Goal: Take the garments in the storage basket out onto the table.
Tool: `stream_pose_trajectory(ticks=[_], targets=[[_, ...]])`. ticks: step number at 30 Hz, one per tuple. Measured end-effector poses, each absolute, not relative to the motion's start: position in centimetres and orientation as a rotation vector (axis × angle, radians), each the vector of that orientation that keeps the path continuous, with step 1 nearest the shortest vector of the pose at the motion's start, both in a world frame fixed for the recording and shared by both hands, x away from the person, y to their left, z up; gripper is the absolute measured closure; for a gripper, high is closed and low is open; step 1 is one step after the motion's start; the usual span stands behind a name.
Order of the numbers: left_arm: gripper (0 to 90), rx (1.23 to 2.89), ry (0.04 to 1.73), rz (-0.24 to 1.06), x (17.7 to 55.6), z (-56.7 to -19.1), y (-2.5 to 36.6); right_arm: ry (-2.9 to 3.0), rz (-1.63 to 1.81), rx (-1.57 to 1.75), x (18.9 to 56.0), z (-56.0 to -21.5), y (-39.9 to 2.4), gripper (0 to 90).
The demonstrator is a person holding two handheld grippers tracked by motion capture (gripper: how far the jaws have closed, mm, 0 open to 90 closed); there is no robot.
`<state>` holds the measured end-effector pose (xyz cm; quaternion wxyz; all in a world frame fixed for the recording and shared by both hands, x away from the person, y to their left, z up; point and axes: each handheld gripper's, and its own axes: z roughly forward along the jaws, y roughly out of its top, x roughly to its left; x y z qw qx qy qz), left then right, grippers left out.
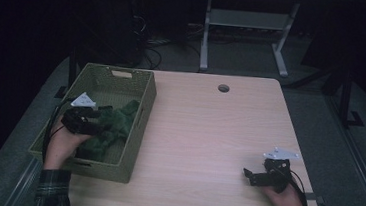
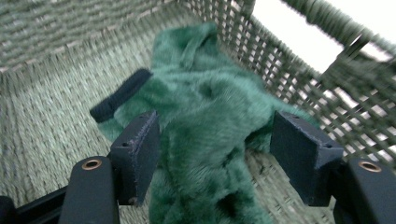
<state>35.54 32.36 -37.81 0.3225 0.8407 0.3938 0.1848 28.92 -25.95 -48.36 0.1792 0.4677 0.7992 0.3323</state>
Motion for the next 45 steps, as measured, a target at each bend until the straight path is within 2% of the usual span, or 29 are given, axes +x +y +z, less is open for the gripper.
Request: stream_pose_trajectory(ticks=[17,22,28,29,30,31,33,37,45], targets=[[32.5,2.324,1.12,0.411,36.6,-40.1,32.0,2.259,0.94,1.322,28.9,-48.4,-25.9,0.0],[35.0,2.36,1.138,0.383,36.8,-40.5,31.9,2.259,0.94,1.322,28.9,-48.4,-25.9,0.0],[46.3,2.382,1.146,0.35,36.8,-40.7,31.8,2.259,0.94,1.322,28.9,-48.4,-25.9,0.0],[50.5,2.391,1.149,0.341,36.9,-40.7,31.8,2.259,0.94,1.323,28.9,-48.4,-25.9,0.0],[60.9,2.385,1.159,0.326,36.8,-40.7,31.7,2.259,0.94,1.323,28.9,-48.4,-25.9,0.0],[60.9,2.385,1.162,0.321,36.8,-40.7,31.7,2.259,0.94,1.323,28.9,-48.4,-25.9,0.0],[72.4,2.377,1.164,0.302,36.8,-40.7,31.7,2.259,0.94,1.323,28.9,-48.4,-25.9,0.0],[77.1,2.353,1.174,0.273,36.7,-40.4,31.9,2.259,0.94,1.322,28.9,-48.4,-25.9,0.0],[78.7,2.243,1.175,0.27,36.4,-38.9,32.6,2.259,0.94,1.323,28.9,-48.4,-25.9,0.0]])
